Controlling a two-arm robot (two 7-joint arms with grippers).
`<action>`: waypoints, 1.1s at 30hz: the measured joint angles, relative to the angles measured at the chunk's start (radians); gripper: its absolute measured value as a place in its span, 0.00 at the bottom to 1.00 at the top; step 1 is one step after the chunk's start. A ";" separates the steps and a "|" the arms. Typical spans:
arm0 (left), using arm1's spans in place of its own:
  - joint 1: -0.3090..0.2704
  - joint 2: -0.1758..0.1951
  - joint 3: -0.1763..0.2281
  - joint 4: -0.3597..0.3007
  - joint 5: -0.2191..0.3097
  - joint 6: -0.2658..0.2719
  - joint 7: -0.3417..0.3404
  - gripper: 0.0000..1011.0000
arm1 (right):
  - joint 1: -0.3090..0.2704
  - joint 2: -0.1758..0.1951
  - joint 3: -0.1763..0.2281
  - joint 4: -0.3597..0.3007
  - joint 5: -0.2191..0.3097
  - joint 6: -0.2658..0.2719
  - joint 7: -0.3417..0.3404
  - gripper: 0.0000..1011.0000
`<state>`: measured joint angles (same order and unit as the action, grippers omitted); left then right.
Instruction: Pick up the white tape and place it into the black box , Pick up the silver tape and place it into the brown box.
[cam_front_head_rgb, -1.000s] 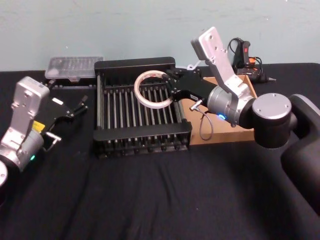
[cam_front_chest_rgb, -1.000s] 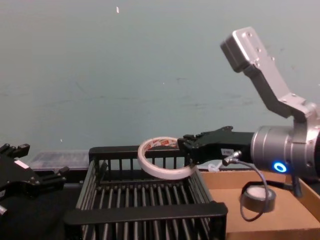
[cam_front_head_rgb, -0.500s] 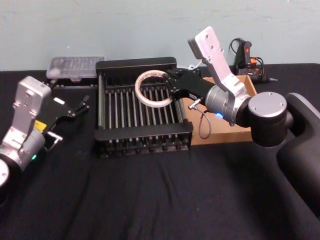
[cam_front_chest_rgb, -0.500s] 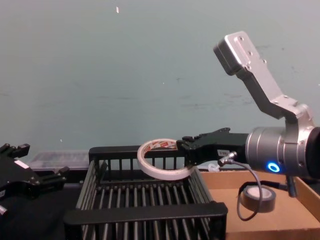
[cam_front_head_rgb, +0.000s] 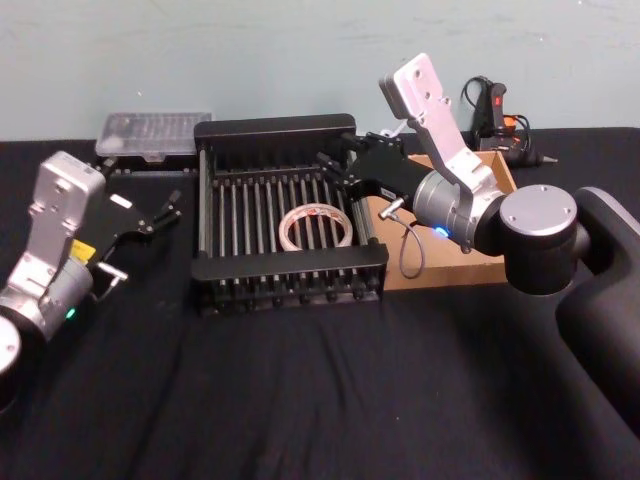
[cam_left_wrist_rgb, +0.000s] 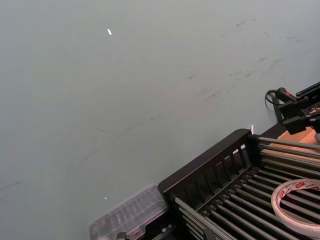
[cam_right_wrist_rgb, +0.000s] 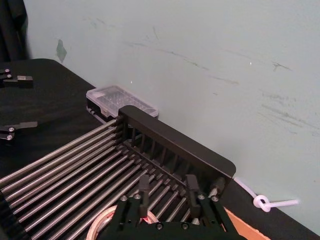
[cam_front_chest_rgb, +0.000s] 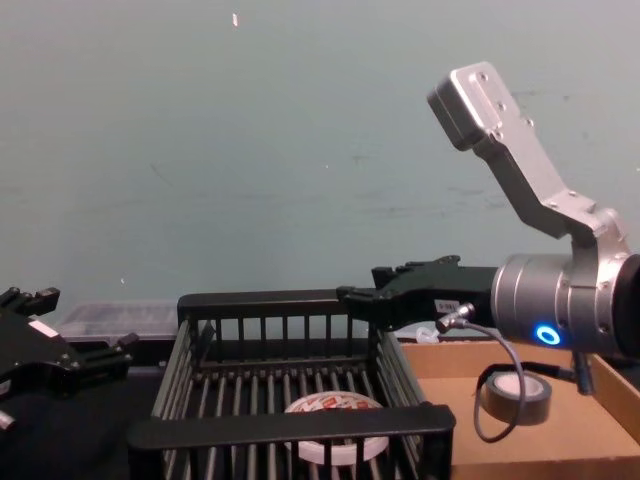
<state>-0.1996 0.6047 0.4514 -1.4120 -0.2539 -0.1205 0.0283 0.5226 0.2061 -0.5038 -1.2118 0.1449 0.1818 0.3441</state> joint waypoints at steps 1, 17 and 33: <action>0.000 0.000 0.000 0.000 0.000 0.000 0.000 0.99 | 0.000 0.000 0.000 0.000 0.000 0.000 0.000 0.47; 0.000 0.000 0.000 0.000 0.000 0.000 0.000 0.99 | -0.001 0.001 0.000 -0.002 0.002 -0.001 0.002 0.97; 0.000 0.000 0.000 0.000 0.000 0.000 0.000 0.99 | -0.009 0.002 0.009 -0.011 0.002 -0.001 0.005 0.99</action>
<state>-0.1996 0.6047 0.4514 -1.4120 -0.2538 -0.1205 0.0283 0.5137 0.2082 -0.4949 -1.2225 0.1467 0.1810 0.3489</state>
